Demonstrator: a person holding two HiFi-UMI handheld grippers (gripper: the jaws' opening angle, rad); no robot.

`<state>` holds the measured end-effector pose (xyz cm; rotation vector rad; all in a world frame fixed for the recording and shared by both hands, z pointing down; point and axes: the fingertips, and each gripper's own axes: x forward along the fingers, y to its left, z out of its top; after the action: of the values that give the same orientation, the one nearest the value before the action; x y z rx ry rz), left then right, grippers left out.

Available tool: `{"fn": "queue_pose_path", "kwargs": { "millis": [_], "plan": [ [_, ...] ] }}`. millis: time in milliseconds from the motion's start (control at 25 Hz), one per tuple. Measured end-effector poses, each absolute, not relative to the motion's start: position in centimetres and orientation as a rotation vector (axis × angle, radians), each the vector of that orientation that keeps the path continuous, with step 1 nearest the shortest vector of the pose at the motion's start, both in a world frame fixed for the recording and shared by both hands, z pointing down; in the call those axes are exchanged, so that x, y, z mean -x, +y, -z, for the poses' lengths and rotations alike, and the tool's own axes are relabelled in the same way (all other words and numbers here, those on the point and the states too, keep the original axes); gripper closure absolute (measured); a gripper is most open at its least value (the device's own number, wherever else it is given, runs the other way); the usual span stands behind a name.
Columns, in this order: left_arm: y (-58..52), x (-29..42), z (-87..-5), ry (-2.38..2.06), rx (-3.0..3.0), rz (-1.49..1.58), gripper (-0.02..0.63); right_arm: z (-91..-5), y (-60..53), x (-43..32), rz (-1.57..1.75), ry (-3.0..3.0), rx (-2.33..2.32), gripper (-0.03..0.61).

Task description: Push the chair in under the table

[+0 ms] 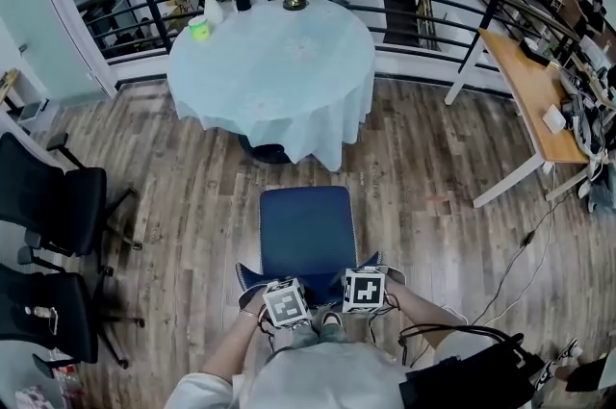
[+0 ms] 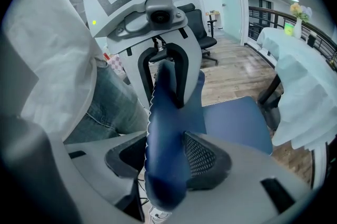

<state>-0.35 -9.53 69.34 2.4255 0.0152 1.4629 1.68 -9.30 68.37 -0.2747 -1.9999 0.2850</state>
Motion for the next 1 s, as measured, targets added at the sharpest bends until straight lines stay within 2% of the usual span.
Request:
{"fn": "queue_pose_path", "kwargs": {
  "millis": [1000],
  "plan": [
    [-12.6,-1.1,-68.9,0.046,-2.429,-1.417,0.424,-68.8,-12.3,-3.0,-0.288,-1.98,0.338,0.373]
  ]
}}
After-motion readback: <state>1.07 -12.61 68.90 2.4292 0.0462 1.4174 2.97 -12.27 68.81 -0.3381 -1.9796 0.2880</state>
